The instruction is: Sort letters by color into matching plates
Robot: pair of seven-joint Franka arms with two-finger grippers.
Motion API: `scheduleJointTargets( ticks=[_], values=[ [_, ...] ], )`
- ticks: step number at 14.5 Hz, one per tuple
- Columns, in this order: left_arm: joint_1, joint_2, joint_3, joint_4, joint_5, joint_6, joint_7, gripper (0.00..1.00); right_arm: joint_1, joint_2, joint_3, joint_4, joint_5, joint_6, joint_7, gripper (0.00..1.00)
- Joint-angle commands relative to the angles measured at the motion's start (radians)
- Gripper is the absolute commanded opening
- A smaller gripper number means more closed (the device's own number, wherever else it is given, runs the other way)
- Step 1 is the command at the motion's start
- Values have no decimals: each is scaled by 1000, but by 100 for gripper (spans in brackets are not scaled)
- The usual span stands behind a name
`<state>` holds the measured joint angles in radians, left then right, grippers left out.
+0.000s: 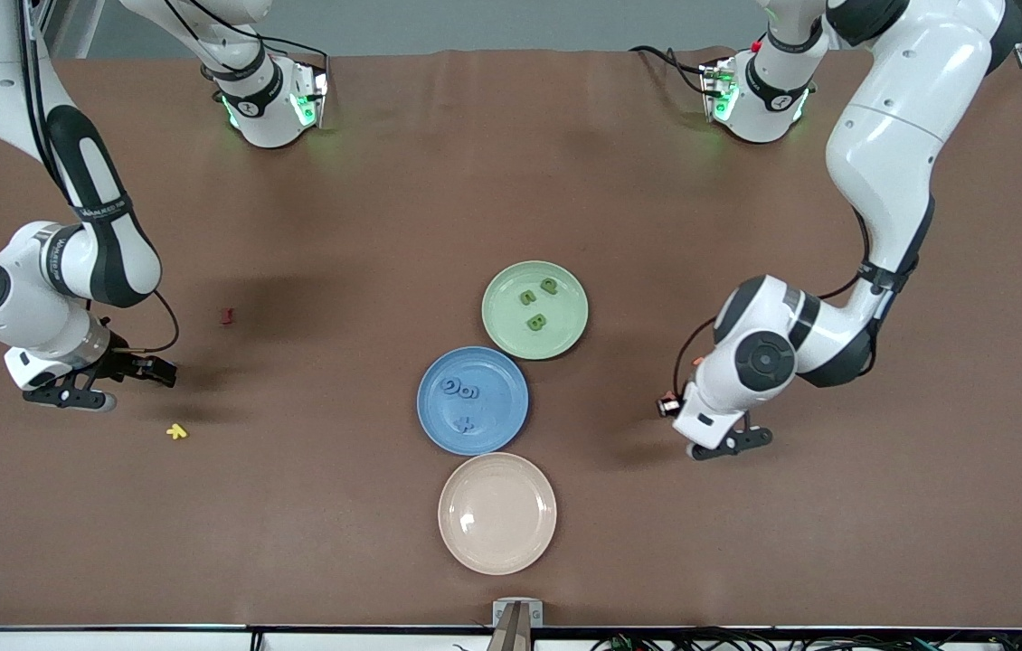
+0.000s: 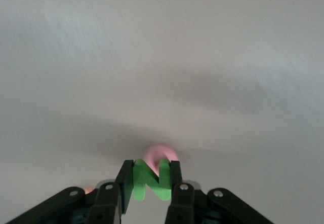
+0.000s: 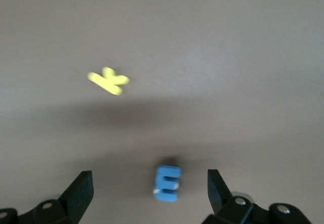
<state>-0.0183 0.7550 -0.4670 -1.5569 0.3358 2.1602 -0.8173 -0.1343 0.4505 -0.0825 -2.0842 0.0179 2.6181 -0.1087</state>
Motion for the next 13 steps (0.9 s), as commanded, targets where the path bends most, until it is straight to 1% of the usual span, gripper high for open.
scheduleJointTargets(
  ticks=[1, 3, 4, 6, 7, 9, 10, 11, 12, 13],
  values=[
    [-18, -65, -77, -66, 15, -46, -135, 17, -25, 30, 21, -45, -13, 80, -8, 97],
    [-54, -72, -120, -90, 18, -48, -247, 17, -28, 45, 21, -39, -13, 82, -20, 88],
    [-98, -72, -124, -95, 23, -48, -303, 17, -34, 53, 21, -36, -13, 83, -43, 83],
    [-182, -69, -124, -91, 26, -48, -405, 16, -51, 68, 23, -33, -12, 94, -57, 77],
    [-221, -65, -124, -86, 26, -46, -446, 16, -51, 70, 23, -33, -12, 95, -57, 70],
    [-276, -60, -124, -84, 25, -45, -500, 16, -51, 70, 23, -33, -12, 94, -55, 32],
    [-302, -59, -124, -84, 25, -45, -523, 16, -51, 70, 23, -33, -10, 94, -54, 17],
    [-321, -57, -124, -86, 25, -45, -540, 16, -50, 68, 23, -33, -6, 94, -54, 6],
    [-333, -57, -124, -88, 25, -42, -554, 16, -48, 68, 23, -33, -4, 91, -51, 0],
    [-348, -55, -122, -88, 25, -40, -562, 16, -44, 65, 23, -33, -3, 83, -43, 0]
  ],
)
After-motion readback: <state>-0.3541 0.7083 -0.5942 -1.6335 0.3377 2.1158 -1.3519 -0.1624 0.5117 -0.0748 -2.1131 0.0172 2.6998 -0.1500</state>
